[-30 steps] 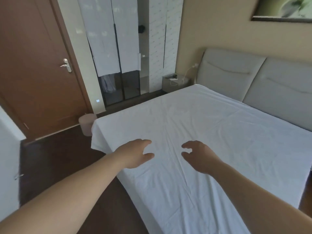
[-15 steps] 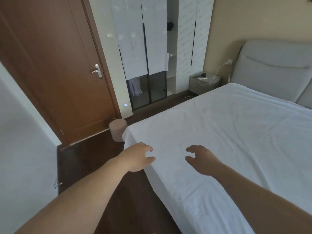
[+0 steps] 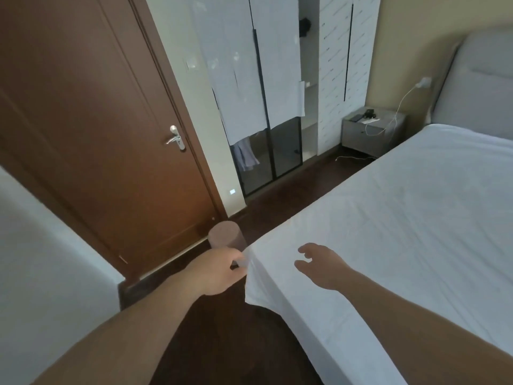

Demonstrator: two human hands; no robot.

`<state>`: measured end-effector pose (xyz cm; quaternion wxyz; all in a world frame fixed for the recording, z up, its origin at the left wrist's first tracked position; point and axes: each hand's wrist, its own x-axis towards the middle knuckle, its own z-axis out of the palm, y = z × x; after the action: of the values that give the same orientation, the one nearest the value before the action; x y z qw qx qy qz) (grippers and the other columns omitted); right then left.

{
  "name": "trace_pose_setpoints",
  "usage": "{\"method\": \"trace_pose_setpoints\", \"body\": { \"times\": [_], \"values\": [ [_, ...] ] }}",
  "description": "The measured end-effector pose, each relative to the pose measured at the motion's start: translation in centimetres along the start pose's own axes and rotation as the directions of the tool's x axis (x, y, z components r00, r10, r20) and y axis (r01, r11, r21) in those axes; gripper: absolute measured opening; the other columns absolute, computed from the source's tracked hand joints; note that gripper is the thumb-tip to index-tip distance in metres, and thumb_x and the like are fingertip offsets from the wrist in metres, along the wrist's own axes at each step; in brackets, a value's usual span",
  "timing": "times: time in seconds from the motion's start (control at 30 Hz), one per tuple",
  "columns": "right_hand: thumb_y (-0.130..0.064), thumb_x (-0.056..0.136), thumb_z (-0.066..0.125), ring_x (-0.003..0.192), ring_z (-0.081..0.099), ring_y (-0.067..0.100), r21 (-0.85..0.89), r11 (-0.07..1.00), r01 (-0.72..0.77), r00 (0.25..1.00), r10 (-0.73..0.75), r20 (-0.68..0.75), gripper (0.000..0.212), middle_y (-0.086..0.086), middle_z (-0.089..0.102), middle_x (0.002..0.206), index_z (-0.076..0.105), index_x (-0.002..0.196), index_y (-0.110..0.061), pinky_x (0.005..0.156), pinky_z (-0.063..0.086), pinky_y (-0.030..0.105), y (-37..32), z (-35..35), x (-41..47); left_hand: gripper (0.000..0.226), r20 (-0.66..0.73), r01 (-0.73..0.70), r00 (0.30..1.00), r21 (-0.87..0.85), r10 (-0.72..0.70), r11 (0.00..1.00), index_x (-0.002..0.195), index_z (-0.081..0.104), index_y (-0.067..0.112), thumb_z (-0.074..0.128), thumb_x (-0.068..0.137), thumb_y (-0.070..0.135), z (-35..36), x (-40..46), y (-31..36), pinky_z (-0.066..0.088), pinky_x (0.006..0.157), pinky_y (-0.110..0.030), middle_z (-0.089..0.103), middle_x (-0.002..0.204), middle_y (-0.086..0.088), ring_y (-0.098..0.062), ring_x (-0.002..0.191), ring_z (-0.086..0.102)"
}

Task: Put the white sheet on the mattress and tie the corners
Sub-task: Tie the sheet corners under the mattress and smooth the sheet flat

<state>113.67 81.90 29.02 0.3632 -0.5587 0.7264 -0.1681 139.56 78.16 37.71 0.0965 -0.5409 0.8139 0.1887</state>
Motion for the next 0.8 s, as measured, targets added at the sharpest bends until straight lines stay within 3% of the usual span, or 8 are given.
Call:
{"method": "trace_pose_setpoints", "body": {
  "times": [0.2, 0.3, 0.53, 0.8],
  "values": [
    [-0.041, 0.099, 0.059, 0.111, 0.056, 0.015, 0.057, 0.982, -0.180, 0.965, 0.187, -0.182, 0.049, -0.003, 0.056, 0.140, 0.051, 0.144, -0.027, 0.087, 0.044, 0.025, -2.2, -1.1, 9.8, 0.052, 0.007, -0.177, 0.984, 0.069, 0.177, 0.982, 0.145, 0.052, 0.038, 0.051, 0.098, 0.058, -4.3, 15.9, -7.0, 0.050, 0.107, -0.039, 0.056, 0.148, 0.011, -0.014, 0.129, 0.056],
    [-0.040, 0.098, 0.059, 0.120, 0.057, 0.019, 0.145, 0.931, -0.334, 0.890, 0.363, -0.276, 0.050, 0.000, 0.057, 0.142, 0.050, 0.145, -0.026, 0.092, 0.047, 0.028, -3.4, -1.2, 13.4, 0.051, 0.080, -0.323, 0.945, 0.056, 0.318, 0.945, 0.150, 0.049, 0.031, 0.051, 0.102, 0.050, -7.0, 24.1, -7.6, 0.045, 0.107, -0.034, 0.054, 0.150, 0.009, -0.015, 0.133, 0.054],
    [-0.039, 0.099, 0.058, 0.122, 0.056, 0.018, 0.258, 0.847, -0.464, 0.740, 0.531, -0.413, 0.051, 0.000, 0.053, 0.142, 0.048, 0.147, -0.025, 0.091, 0.043, 0.026, -7.7, -2.0, 17.9, 0.056, 0.282, -0.690, 0.718, 0.163, 0.637, 0.706, 0.154, 0.045, 0.026, 0.049, 0.104, 0.049, -12.5, 36.1, -3.4, 0.038, 0.113, -0.033, 0.046, 0.157, 0.006, -0.017, 0.142, 0.046],
    [-0.042, 0.097, 0.059, 0.124, 0.056, 0.019, 0.411, 0.705, -0.577, 0.544, 0.708, -0.451, 0.053, 0.001, 0.054, 0.143, 0.049, 0.146, -0.025, 0.100, 0.045, 0.031, -5.6, -3.8, 21.2, 0.056, 0.450, -0.844, 0.529, 0.188, 0.720, 0.502, 0.154, 0.046, 0.026, 0.048, 0.103, 0.050, -11.7, 45.6, 1.1, 0.038, 0.116, -0.038, 0.046, 0.157, 0.005, -0.018, 0.141, 0.046]
  ]
}}
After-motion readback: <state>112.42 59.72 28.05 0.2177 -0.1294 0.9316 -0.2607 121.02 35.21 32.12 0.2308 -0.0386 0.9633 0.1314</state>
